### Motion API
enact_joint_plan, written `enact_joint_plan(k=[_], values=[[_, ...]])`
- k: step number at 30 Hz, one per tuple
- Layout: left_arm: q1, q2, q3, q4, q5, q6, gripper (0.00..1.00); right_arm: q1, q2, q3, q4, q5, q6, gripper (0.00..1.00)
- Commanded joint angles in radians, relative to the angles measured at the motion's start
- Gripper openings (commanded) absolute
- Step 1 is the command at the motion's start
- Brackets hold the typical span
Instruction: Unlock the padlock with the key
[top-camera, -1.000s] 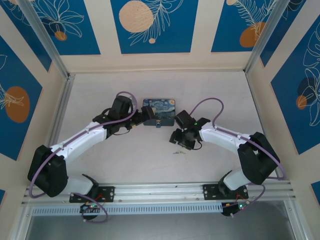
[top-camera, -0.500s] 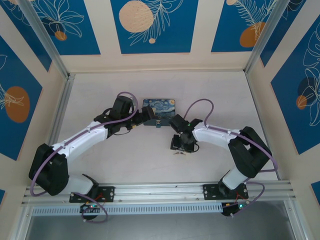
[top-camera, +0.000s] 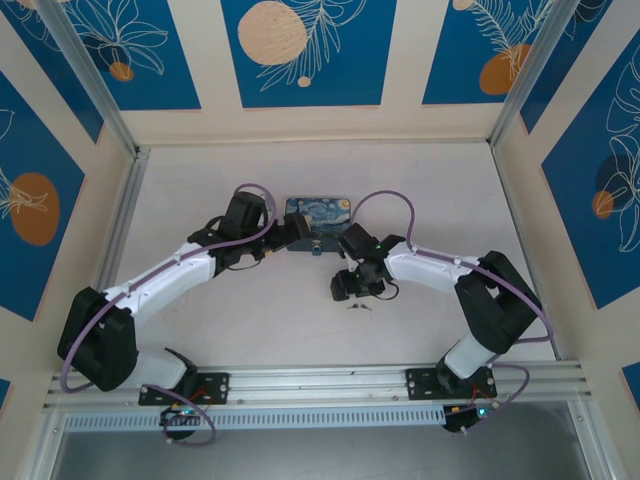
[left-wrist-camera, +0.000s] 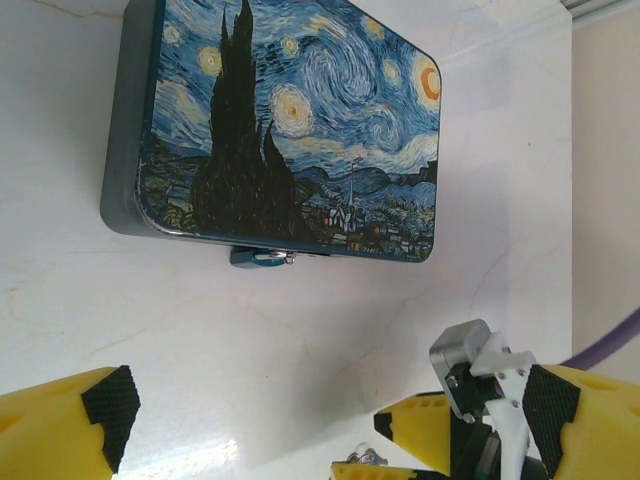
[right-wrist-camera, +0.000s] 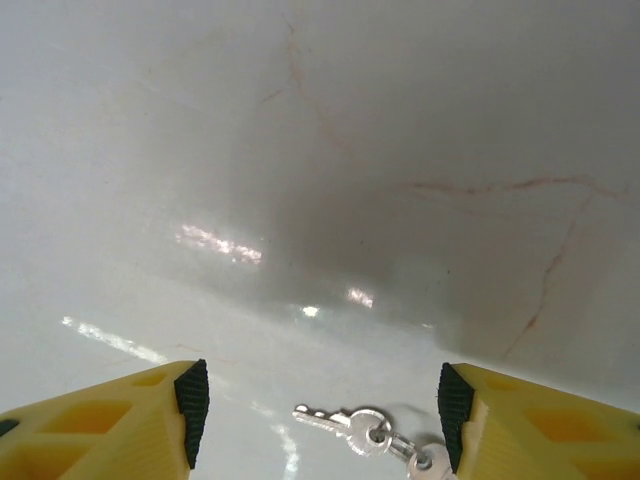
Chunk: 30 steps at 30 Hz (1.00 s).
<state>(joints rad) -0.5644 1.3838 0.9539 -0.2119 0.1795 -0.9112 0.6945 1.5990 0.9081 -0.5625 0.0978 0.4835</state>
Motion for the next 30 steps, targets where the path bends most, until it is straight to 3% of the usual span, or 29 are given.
enact_joint_plan(k=[1, 15, 30], values=[[-0.006, -0.011, 0.015, -0.005, -0.001, -0.001, 1.00, -0.013, 0.028, -0.031, 0.015, -0.060, -0.055, 0.63], [-0.005, -0.008, 0.014, 0.002, -0.002, -0.005, 1.00, 0.028, 0.006, -0.074, -0.024, -0.119, -0.028, 0.53], [-0.006, -0.007, 0.019, 0.006, 0.001, -0.003, 1.00, 0.128, -0.031, -0.077, -0.131, 0.045, 0.033, 0.57]])
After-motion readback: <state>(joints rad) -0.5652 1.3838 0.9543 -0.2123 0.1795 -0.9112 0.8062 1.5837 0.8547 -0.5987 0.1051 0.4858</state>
